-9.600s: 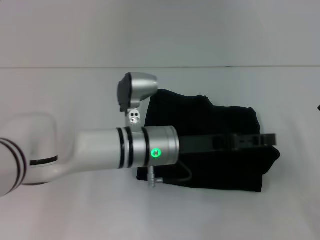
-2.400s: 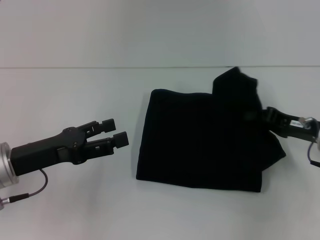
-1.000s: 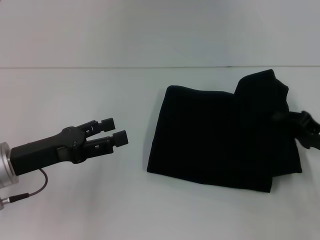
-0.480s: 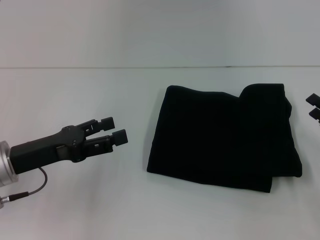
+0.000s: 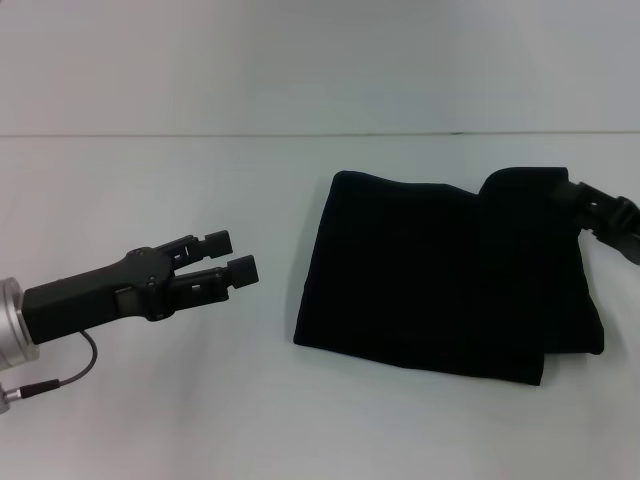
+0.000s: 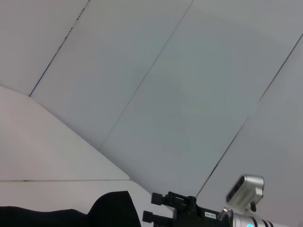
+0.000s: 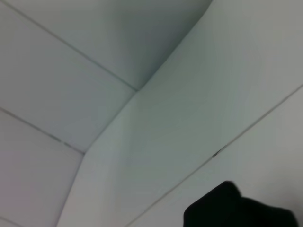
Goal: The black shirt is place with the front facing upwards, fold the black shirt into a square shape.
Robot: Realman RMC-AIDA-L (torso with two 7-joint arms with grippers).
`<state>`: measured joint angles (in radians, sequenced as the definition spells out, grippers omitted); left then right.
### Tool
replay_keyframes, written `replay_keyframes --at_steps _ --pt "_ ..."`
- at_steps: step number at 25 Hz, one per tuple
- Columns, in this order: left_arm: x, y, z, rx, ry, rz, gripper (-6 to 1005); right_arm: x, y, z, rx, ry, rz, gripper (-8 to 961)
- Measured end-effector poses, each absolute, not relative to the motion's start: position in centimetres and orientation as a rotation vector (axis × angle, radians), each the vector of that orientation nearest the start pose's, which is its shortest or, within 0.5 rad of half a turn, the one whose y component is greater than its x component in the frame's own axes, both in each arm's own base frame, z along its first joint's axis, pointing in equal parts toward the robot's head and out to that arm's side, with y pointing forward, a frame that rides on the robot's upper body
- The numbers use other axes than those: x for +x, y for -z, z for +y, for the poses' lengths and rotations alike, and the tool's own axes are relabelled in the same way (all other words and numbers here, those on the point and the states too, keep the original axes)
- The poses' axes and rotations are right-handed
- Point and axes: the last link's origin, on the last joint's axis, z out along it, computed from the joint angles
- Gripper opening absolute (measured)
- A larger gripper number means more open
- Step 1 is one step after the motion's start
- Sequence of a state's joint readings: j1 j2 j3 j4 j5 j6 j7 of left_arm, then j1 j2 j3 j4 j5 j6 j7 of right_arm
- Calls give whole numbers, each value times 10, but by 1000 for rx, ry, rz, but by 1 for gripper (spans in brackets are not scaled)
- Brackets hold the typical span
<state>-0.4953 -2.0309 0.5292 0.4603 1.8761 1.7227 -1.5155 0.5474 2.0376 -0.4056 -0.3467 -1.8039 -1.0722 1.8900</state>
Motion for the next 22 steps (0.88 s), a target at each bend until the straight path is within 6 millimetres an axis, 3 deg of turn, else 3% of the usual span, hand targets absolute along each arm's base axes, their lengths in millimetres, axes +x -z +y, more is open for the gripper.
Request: replay_keyframes --at_steps 1,12,17,22 --pt "-272 -17 306 -2546 1162 -1006 950 334 -13 370 -1712 -1018 1652 743" --pt "-271 -16 306 -2545 1168 -1018 949 336 -13 371 -1708 -987 1655 713" --pt "-271 -16 305 -2546 1170 -1019 949 341 -14 368 -1697 -974 1656 602" --pt "-271 -16 305 -2546 1170 -1020 949 347 -21 366 -1676 -968 1643 605"
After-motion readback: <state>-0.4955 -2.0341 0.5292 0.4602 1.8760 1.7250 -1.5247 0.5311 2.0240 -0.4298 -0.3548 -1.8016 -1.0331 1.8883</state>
